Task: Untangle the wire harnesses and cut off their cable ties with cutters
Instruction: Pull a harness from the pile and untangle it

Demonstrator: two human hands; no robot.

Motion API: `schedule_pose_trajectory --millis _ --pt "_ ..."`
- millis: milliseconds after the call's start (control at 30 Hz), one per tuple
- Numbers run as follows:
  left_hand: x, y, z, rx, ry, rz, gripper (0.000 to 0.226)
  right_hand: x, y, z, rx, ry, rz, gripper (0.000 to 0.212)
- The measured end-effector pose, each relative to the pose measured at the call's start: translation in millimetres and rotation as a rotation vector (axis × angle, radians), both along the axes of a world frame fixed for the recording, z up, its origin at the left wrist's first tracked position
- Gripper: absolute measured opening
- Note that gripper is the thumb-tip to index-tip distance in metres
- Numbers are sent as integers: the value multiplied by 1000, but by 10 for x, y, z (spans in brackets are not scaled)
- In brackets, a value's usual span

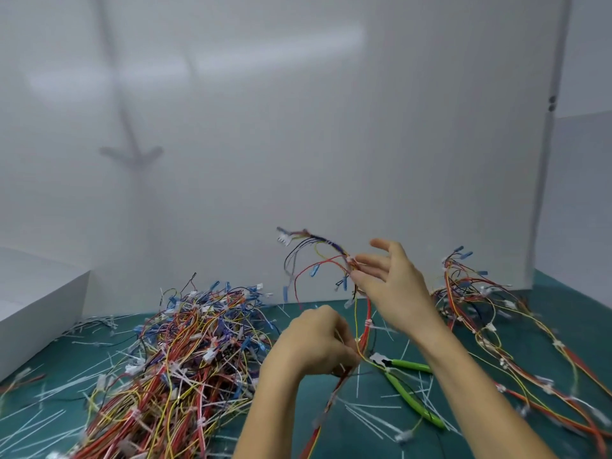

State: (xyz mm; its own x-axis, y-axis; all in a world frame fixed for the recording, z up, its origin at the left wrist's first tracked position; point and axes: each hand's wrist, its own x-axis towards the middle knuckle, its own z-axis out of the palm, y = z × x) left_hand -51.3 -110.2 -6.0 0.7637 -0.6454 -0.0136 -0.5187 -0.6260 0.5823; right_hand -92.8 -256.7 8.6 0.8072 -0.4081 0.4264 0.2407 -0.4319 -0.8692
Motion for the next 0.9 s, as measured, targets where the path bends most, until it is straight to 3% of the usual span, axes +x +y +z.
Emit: schedule_pose_trajectory --millis 100,233,267,367,467,567,667,800,900 --pt "40 2 12 -266 68 81 9 -35 21 46 -73 22 -12 45" --pt "77 28 84 -784 225 310 15 -127 54 169 -332 0 -208 4" --pt "70 23 117 -900 275 335 15 -161 67 204 -386 20 -222 12" --pt "12 -8 209 -1175 377 348 14 -279 132 304 -412 240 -4 37" --pt "-100 -64 305 -1321 475 265 10 -334 243 298 -330 383 271 29" --pt "-181 -71 408 -1367 524 111 22 -320 296 308 -39 242 347 14" --pt "-230 2 494 -1334 478 -26 23 -285 245 332 151 129 249 14" --pt "-204 61 470 -1037 244 74 20 -246 97 303 243 20 130 17" --pt "-166 91 394 -836 204 111 18 -224 -97 272 176 -60 -47 21"
